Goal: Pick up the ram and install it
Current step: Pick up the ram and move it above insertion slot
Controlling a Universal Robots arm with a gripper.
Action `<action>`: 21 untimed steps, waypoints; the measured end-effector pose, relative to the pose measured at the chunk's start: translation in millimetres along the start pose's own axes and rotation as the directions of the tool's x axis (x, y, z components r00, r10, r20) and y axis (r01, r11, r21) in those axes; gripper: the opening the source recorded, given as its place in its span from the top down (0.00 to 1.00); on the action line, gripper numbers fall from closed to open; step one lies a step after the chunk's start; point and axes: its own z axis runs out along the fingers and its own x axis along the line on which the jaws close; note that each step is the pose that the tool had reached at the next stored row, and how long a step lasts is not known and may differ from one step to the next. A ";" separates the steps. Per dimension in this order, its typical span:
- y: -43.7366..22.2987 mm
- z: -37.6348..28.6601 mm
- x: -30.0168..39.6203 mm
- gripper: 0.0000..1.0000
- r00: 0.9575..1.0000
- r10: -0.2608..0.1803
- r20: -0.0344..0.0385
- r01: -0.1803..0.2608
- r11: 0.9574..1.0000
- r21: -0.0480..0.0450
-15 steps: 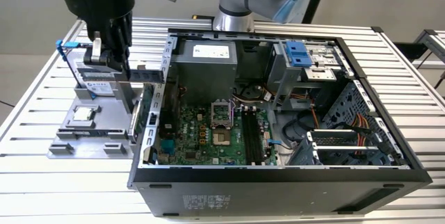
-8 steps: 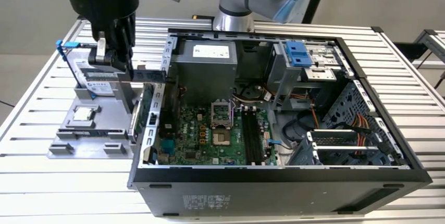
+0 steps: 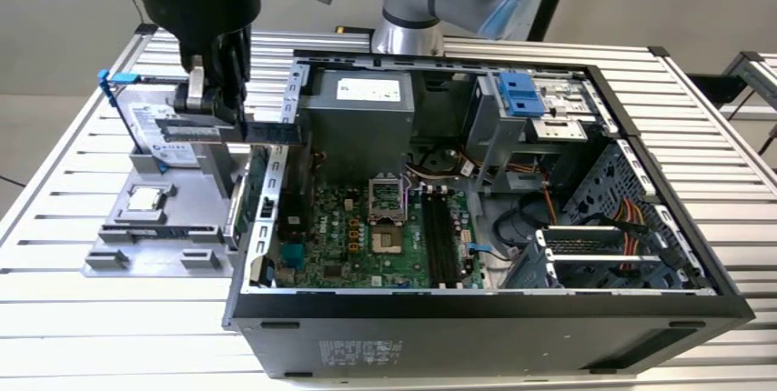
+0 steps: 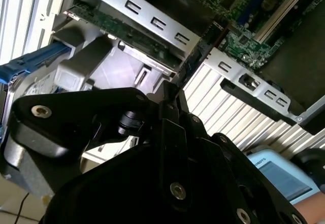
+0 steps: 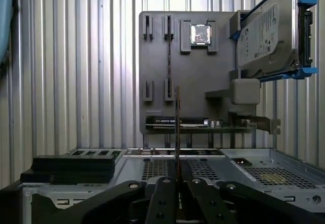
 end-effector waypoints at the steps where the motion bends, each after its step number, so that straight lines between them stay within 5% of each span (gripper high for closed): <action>1: -1.5 -0.1 0.0 1.00 1.000 0.000 0.000 0.000 1.000 0.000; 21: -34.5 -1.9 -0.8 1.00 1.000 0.000 0.000 0.000 1.000 0.000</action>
